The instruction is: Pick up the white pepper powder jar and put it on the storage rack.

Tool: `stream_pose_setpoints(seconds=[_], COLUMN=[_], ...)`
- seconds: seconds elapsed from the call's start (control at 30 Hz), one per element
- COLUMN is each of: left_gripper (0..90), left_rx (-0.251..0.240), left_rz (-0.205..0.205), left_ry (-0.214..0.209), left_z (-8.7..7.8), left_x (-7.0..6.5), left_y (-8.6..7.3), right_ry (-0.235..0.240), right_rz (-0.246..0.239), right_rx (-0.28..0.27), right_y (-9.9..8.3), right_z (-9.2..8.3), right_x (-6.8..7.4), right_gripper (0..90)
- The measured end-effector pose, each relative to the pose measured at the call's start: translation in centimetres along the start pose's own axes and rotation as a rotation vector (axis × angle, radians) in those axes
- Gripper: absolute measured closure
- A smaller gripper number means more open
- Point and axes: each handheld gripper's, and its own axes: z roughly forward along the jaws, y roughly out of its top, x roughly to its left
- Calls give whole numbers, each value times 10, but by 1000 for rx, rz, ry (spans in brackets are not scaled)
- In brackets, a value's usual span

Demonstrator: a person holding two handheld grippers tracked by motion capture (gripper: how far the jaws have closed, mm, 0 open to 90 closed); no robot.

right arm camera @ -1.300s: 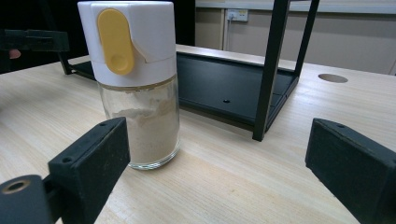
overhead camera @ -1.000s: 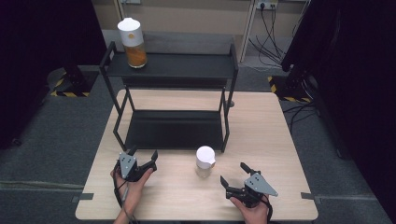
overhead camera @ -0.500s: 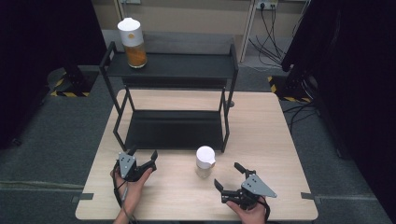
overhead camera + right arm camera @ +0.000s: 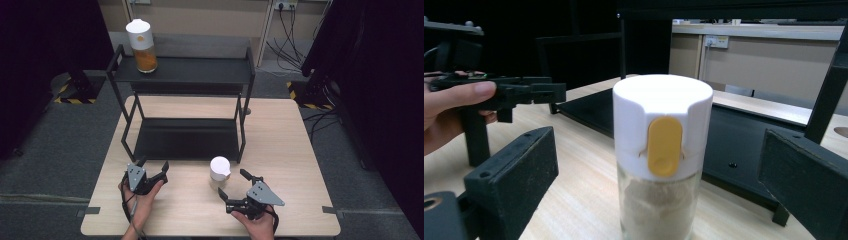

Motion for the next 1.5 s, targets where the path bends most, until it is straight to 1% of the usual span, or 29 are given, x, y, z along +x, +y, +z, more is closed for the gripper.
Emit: stream_pose_setpoints(seconds=[0.2, 0.4, 0.67, 0.83, 0.9, 0.97, 1.17, 1.2, 1.23, 1.27, 1.3, 1.5], left_gripper=[129, 128, 128, 129, 129, 129, 129, 129, 129, 129, 129, 129], left_rx=[1, 0, 1, 0, 0, 0, 0, 0, 0, 0, 0, -1], left_rz=[1, 3, 3, 12, 12, 11, 11, 10, 10, 11, 11, 9], left_ry=[0, -1, -1, -2, -1, -2, -3, -3, -3, -3, -3, -2], left_z=[0, 0, 0, 0, 0, 0, 0, 0, 0, 0, 0, 0], left_x=[0, 0, 0, -1, -1, -1, 0, 0, 0, 0, 0, 0], left_y=[0, 0, 0, 0, 0, 0, 0, 0, 0, 0, 0, 0], right_ry=[3, 1, 3, -1, -2, 0, 10, 16, 16, 20, 21, 15], right_rz=[-10, -16, -20, -18, -12, -5, -3, -7, -7, -5, -5, -1], right_rx=[0, 12, 26, 41, 37, 34, 39, 38, 38, 36, 33, 29], right_y=[7, 10, 12, 10, 9, 8, 8, 7, 7, 7, 7, 6], right_z=[14, 28, 39, 43, 43, 44, 46, 47, 47, 47, 47, 46], right_x=[0, 0, -3, -4, -5, -6, -9, -10, -10, -11, -11, -10], right_gripper=[52, 78, 120, 147, 158, 175, 224, 250, 250, 290, 304, 308])
